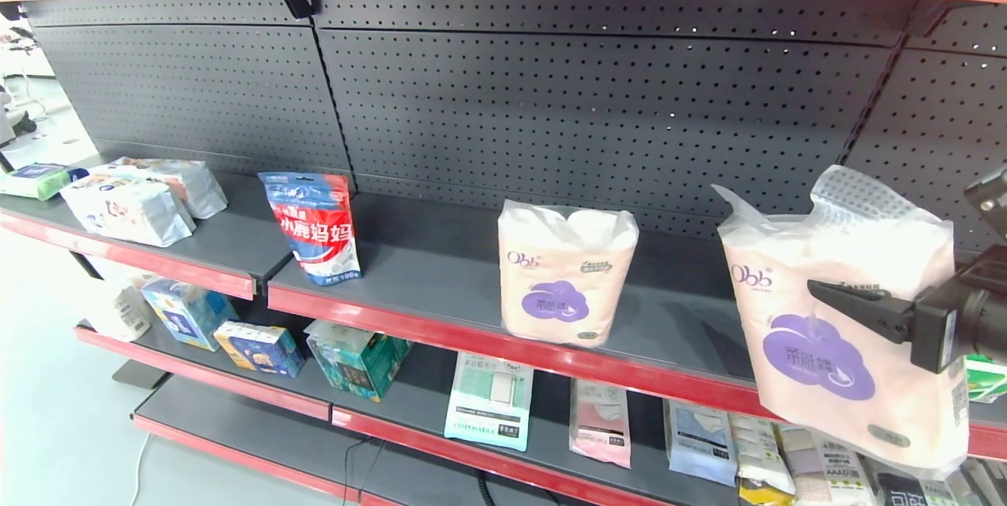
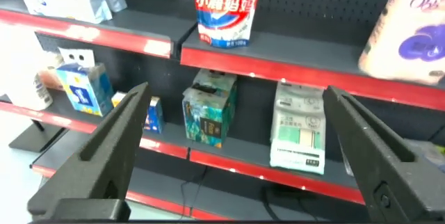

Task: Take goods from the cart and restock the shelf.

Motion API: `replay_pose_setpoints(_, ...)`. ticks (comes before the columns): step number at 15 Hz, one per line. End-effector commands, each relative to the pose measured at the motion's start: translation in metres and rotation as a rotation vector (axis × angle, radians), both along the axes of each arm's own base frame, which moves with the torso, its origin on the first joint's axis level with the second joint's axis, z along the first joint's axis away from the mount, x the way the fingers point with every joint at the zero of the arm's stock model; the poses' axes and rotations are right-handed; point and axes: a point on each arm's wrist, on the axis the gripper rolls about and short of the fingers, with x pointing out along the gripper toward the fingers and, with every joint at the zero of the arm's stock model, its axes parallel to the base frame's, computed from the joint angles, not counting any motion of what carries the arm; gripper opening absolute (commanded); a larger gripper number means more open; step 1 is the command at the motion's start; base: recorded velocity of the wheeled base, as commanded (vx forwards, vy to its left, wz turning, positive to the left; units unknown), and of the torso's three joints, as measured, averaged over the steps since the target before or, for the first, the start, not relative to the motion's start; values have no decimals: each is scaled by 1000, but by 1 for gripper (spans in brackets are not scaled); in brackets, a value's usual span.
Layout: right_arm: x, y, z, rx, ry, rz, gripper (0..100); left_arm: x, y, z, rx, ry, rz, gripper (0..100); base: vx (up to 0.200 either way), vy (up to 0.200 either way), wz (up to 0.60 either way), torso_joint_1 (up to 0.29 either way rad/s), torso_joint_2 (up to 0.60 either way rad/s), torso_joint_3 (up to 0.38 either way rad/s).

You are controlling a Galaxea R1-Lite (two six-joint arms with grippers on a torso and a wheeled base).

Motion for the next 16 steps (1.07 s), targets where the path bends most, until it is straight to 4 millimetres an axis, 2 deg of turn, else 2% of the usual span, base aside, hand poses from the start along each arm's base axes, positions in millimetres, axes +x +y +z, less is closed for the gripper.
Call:
replay_pose_setpoints(1, 0, 0, -1, 0, 2, 0, 0, 1, 0, -2, -6, 9, -15, 100, 0, 0, 0, 0, 0, 0)
replay_pose_setpoints(11, 4, -1, -11, -5, 48, -5, 0, 2, 0, -6, 0, 20, -12, 100, 0, 0, 0, 0, 0, 0)
replay_pose_setpoints(16, 18, 1, -17, -8, 76, -6, 0, 2, 0, -6, 0, 20, -12, 100, 0, 0, 0, 0, 0, 0)
